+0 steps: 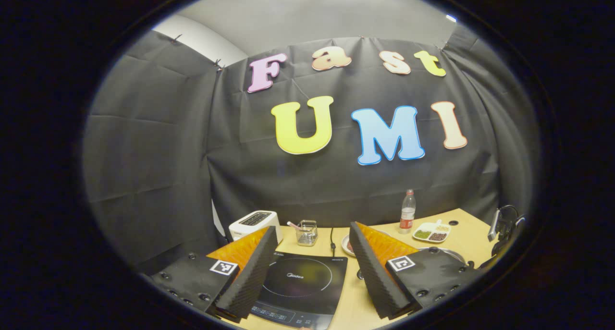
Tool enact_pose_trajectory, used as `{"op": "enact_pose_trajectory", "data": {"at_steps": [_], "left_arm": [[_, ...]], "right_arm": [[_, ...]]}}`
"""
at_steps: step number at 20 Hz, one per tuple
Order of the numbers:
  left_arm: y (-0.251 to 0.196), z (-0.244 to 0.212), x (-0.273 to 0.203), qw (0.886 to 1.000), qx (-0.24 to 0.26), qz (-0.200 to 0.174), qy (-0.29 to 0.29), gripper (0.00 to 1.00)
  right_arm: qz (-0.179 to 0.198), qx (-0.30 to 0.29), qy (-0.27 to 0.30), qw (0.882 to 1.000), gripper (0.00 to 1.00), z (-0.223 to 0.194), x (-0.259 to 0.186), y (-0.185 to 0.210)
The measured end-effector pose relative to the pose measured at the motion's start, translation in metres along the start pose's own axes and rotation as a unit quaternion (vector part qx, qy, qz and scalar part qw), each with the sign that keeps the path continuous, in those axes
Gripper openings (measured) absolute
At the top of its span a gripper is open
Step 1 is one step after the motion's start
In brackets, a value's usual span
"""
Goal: First push the handle of the pot to place it horizontally, then grasp the pot with both hands and set it on the induction cooktop.
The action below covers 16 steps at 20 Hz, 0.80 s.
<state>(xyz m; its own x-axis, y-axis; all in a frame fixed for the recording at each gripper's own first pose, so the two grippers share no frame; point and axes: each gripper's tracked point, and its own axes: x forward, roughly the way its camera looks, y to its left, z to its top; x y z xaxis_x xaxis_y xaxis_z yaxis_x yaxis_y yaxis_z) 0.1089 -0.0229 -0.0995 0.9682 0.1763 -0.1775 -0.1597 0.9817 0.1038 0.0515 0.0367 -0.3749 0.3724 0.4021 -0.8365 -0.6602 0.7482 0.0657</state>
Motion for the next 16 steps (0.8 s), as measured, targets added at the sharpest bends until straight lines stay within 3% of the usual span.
{"op": "enact_pose_trajectory", "data": {"at_steps": [6, 8, 9, 10, 15, 16], "left_arm": [[-0.009, -0.005, 0.001, 1.0, -0.003, 0.006, 0.006, 0.91], [-0.012, -0.005, 0.001, 1.0, 0.0, 0.007, 0.008, 0.98], [-0.015, -0.005, 0.002, 1.0, 0.0, 0.007, 0.007, 0.91], [-0.017, -0.006, 0.002, 1.0, -0.001, 0.006, 0.007, 0.9], [-0.027, -0.019, 0.008, 1.0, -0.006, -0.001, 0.017, 1.0], [-0.03, -0.023, 0.009, 1.0, -0.005, -0.005, 0.019, 0.98]], "right_arm": [[-0.035, 0.018, -0.019, 0.999, 0.01, 0.011, 0.004, -0.031], [-0.049, 0.025, -0.024, 0.998, 0.01, 0.015, 0.007, -0.042], [-0.06, 0.029, -0.028, 0.997, 0.01, 0.018, 0.007, -0.049], [-0.068, 0.034, -0.032, 0.997, 0.01, 0.02, 0.008, -0.053], [-0.099, 0.06, -0.052, 0.992, 0.01, 0.026, 0.001, -0.072], [-0.103, 0.064, -0.056, 0.991, 0.01, 0.027, -0.002, -0.075]]}}
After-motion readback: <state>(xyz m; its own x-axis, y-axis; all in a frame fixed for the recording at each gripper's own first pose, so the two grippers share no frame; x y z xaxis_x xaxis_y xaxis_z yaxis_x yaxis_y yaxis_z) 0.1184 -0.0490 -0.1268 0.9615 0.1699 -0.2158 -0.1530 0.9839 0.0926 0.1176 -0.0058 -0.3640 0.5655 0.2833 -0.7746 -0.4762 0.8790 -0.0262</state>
